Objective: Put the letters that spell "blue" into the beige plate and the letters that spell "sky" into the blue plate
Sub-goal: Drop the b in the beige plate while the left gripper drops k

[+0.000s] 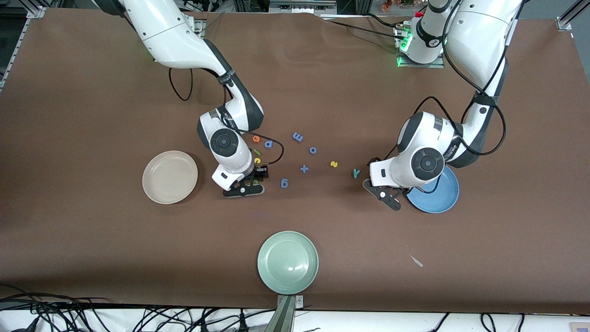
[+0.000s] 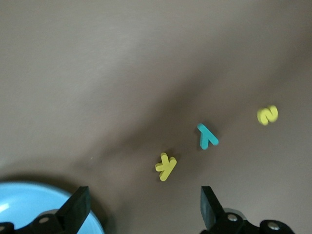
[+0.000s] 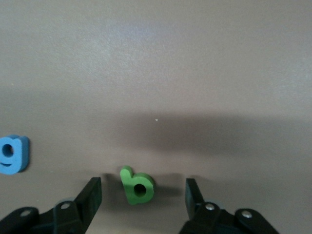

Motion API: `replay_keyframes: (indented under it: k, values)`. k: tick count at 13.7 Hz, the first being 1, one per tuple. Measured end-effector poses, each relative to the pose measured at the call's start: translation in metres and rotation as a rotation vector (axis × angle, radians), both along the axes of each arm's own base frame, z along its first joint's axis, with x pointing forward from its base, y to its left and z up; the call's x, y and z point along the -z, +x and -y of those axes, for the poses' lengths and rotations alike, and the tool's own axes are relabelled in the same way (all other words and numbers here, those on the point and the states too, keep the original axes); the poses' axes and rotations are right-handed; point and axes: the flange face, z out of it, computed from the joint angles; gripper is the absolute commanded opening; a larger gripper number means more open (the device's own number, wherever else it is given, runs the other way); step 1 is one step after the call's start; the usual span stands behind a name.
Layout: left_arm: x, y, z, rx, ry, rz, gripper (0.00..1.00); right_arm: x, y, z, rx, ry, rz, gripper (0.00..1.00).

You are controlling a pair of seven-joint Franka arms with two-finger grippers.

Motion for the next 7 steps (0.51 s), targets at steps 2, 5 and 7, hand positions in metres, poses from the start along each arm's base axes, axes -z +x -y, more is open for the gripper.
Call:
replay_keyframes:
  k: [2, 5, 7]
  values:
    - [0.013, -0.004, 0.001, 0.15, -0.035, 0.024, 1.0, 0.004, -0.002, 0.001, 0.0, 0.0, 0.0, 0.46]
    - [0.04, -0.018, 0.0, 0.296, -0.061, 0.019, 1.0, 0.003, -0.001, 0.002, 0.001, -0.001, 0.003, 0.1]
    - [0.053, -0.027, 0.003, 0.355, -0.074, 0.023, 1.0, 0.002, 0.0, 0.003, 0.002, -0.001, 0.005, 0.06]
